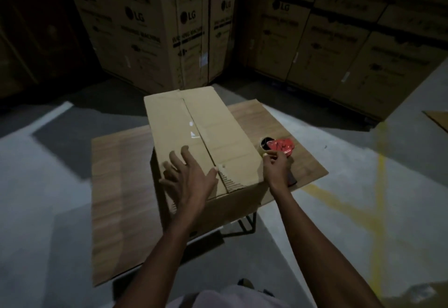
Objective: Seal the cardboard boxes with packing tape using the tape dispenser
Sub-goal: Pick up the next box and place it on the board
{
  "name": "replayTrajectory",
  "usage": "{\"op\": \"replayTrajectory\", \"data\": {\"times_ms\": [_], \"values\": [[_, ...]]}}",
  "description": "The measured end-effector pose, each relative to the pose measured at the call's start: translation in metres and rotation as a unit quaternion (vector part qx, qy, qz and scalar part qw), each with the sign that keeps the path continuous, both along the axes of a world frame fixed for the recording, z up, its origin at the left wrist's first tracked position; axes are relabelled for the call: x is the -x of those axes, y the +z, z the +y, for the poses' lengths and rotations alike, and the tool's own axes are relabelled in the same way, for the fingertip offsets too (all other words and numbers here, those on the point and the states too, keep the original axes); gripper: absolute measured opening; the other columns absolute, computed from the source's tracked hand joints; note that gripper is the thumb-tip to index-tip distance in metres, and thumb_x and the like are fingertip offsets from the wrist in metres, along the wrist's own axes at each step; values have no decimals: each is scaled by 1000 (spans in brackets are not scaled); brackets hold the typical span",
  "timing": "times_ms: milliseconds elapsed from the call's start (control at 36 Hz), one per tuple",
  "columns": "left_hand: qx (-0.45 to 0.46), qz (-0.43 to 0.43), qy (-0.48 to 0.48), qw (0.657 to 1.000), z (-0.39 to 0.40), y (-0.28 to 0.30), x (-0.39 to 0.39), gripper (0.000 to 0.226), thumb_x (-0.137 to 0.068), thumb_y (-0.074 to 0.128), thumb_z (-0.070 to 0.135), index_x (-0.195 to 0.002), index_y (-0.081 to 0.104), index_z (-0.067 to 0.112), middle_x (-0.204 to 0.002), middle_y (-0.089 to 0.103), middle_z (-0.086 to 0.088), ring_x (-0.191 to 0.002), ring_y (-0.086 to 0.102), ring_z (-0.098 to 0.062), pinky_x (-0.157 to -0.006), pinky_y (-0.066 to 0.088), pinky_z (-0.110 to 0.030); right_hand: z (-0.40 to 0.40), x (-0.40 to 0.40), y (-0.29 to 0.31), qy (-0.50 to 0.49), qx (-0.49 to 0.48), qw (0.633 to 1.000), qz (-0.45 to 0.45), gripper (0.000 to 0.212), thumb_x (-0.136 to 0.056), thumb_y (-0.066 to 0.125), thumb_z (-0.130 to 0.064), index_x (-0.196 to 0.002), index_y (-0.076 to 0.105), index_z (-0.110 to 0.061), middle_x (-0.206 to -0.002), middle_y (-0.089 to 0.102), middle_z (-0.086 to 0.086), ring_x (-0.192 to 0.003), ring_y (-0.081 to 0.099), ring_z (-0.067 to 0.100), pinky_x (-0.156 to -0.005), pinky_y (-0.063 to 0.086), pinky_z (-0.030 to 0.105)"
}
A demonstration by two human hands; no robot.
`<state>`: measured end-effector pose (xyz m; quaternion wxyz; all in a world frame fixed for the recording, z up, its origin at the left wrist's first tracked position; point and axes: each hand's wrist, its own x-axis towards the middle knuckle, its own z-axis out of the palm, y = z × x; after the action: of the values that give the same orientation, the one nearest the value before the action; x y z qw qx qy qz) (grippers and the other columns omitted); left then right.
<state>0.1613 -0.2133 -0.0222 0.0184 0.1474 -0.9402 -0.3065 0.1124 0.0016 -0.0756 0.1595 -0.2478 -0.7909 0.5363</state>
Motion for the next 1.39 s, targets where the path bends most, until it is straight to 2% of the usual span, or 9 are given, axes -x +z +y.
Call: {"op": "replayTrajectory", "data": {"times_ms": [111,222,361,472,583,750,1000,1167,1389], "values": [[40,62,-93,993,44,-9,27,87,-85,67,61,-152,23,27,-166,7,-10,-155,-7,-37,-119,-5,-67,16,22,-10,47,5,999,-14,14,-104,58,-15,-116,65,-13,-109,65,5,-103,59,22,-93,48,37],[14,60,-142,988,74,-21,46,76,-90,62,58,-151,31,26,-164,23,-8,-155,5,-33,-121,7,-63,38,40,-17,39,113,992,-51,10,-103,62,-20,-110,68,-15,-95,66,2,-87,60,20,-76,46,30],[69,37,-115,990,94,-38,63,76,-91,49,70,-151,31,27,-163,26,-7,-154,9,-38,-118,3,-68,77,57,-32,12,148,983,-105,6,-98,62,-19,-98,68,-18,-90,66,6,-76,57,21,-60,45,28],[105,34,-101,989,101,-47,67,76,-90,37,74,-147,36,26,-165,23,-10,-154,9,-38,-119,1,-66,101,62,-52,19,101,987,-124,9,-98,61,-10,-107,62,-11,-101,63,17,-89,60,34,-78,48,38],[120,33,-91,988,108,-51,69,78,-88,25,76,-148,35,26,-166,21,-10,-155,8,-37,-119,0,-65,118,61,-81,61,-14,971,-229,48,-95,67,-16,-139,53,-3,-134,58,26,-128,52,43,-107,47,47],[136,33,-76,987,115,-52,74,77,-91,24,76,-150,32,28,-167,19,-9,-155,7,-36,-120,-1,-64,123,71,-89,63,-157,935,-311,68,-92,72,-22,-146,37,1,-151,38,28,-141,36,47,-115,34,52],[137,22,-55,989,135,-49,82,73,-95,31,72,-150,35,26,-166,21,-10,-155,8,-37,-120,1,-64,121,89,-90,131,-153,910,-362,64,-102,64,-19,-151,33,7,-155,36,31,-142,41,46,-116,38,49],[138,21,-39,989,152,-48,90,75,-95,30,72,-153,33,25,-167,20,-10,-155,9,-37,-121,2,-63,116,82,-91,107,-131,942,-291,27,-104,55,-19,-123,63,-1,-133,58,25,-119,59,43,-89,45,41],[136,9,-32,990,167,-44,104,76,-96,29,71,-154,33,22,-165,22,-12,-153,11,-39,-120,4,-66,132,87,-34,85,-95,984,-123,20,-90,72,-29,-85,64,-12,-85,64,14,-93,67,40,-70,41,37]]}}
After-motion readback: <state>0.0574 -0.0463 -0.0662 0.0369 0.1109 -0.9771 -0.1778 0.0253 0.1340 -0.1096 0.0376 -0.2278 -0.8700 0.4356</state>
